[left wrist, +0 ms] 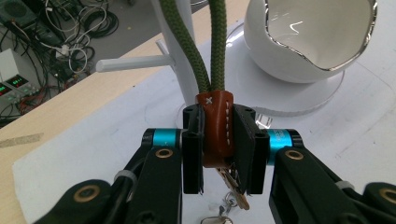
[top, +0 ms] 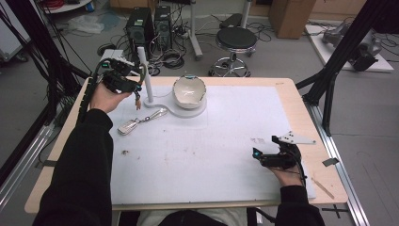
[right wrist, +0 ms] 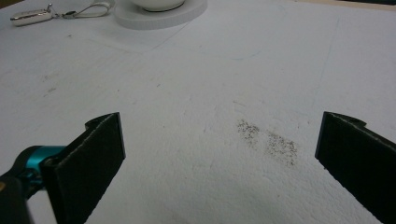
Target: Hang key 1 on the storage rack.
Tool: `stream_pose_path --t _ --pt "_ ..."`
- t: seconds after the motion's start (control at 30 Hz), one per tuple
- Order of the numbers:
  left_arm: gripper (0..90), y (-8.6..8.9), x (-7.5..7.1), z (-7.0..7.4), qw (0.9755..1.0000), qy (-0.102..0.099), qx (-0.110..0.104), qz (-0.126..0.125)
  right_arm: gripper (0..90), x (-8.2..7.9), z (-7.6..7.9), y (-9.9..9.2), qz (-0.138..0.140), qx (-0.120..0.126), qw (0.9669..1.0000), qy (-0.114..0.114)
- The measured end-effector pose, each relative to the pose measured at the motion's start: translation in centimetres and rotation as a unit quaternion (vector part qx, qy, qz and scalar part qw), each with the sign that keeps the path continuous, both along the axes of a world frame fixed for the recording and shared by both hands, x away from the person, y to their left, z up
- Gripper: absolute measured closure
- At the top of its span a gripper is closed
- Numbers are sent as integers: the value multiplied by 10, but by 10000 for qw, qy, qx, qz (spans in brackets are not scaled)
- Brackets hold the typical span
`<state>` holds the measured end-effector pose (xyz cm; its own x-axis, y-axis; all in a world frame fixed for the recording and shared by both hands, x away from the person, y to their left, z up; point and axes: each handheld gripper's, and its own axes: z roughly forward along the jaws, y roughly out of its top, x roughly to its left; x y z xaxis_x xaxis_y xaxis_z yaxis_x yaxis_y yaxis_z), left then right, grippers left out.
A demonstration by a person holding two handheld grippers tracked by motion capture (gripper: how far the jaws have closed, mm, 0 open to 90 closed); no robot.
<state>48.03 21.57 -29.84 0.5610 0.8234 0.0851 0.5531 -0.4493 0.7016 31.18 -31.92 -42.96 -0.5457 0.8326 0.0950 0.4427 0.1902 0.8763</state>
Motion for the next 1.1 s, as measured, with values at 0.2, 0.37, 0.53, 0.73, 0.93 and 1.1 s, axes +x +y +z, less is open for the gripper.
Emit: stream_pose_path --t 0.2,0.37,0.53,0.73,0.93,1.1 --pt "742 3 5 -3 10000 -9 -49 56 4 0 0 -1 -19 11 10000 -1" --pt "743 0 9 -8 9999 58 -56 93 4 1 -1 0 -1 9 10000 7" --pt "750 -2 13 -12 9997 77 -134 170 4 1 0 -1 8 31 10000 -8" --pt "669 -1 10 -9 9996 124 -211 125 4 1 0 -1 -1 38 10000 5" --pt "531 7 5 2 9972 25 -737 115 4 1 -1 -1 -14 26 10000 3" --pt "371 9 -2 6 9966 -5 -822 33 4 0 0 -2 -24 76 10000 3"
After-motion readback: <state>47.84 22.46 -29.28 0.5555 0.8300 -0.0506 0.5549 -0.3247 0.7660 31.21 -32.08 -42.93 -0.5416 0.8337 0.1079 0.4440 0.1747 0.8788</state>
